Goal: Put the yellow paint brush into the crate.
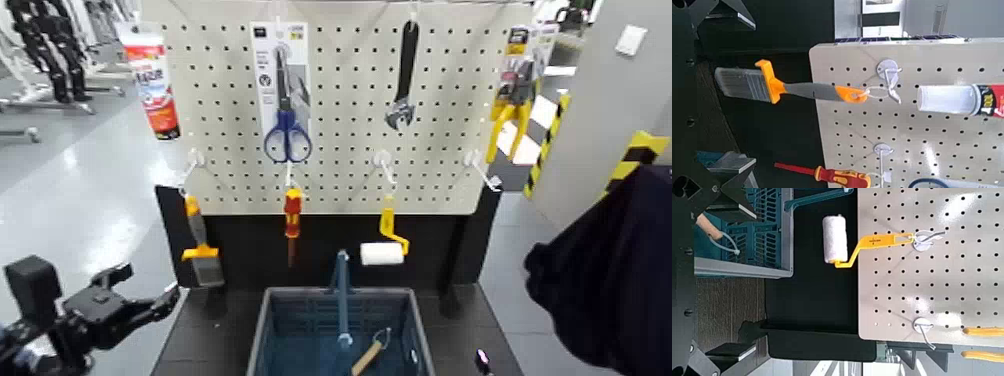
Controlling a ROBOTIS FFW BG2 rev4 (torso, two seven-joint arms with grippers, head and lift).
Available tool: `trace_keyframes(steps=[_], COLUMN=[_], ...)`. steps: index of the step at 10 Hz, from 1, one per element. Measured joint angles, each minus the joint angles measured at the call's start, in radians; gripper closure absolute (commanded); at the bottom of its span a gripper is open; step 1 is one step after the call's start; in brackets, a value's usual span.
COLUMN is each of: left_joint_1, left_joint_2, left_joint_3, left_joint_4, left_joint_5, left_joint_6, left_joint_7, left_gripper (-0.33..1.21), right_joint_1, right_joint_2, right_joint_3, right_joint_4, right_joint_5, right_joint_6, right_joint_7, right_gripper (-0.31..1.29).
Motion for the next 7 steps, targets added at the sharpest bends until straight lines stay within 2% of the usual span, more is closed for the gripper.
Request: trace_keyframes(steps=[2,7], left_joint_1=[-0.053,-0.201], left_joint_2=[0.037,0.128], left_joint_3=[-0.012,-0.095], left_joint_4=[0.052,0.184], left_joint_5=[0.014,0.052], left_joint_6=[0.012,0.037], left_joint_7=[-0.035,-0.131], left_gripper=[0.10,0.10], right_joint_1=[-0.001,-0.007], right_joint_2=[0.000,-0.002], right_joint_3=[0.001,0.005], right_joint_4=[0.000,0.001], right_joint_5=[0.000,-0.001], right_joint_6=[0.003,0.005], right_joint_7=[0.001,0.003], right_gripper=[0.14,0.14])
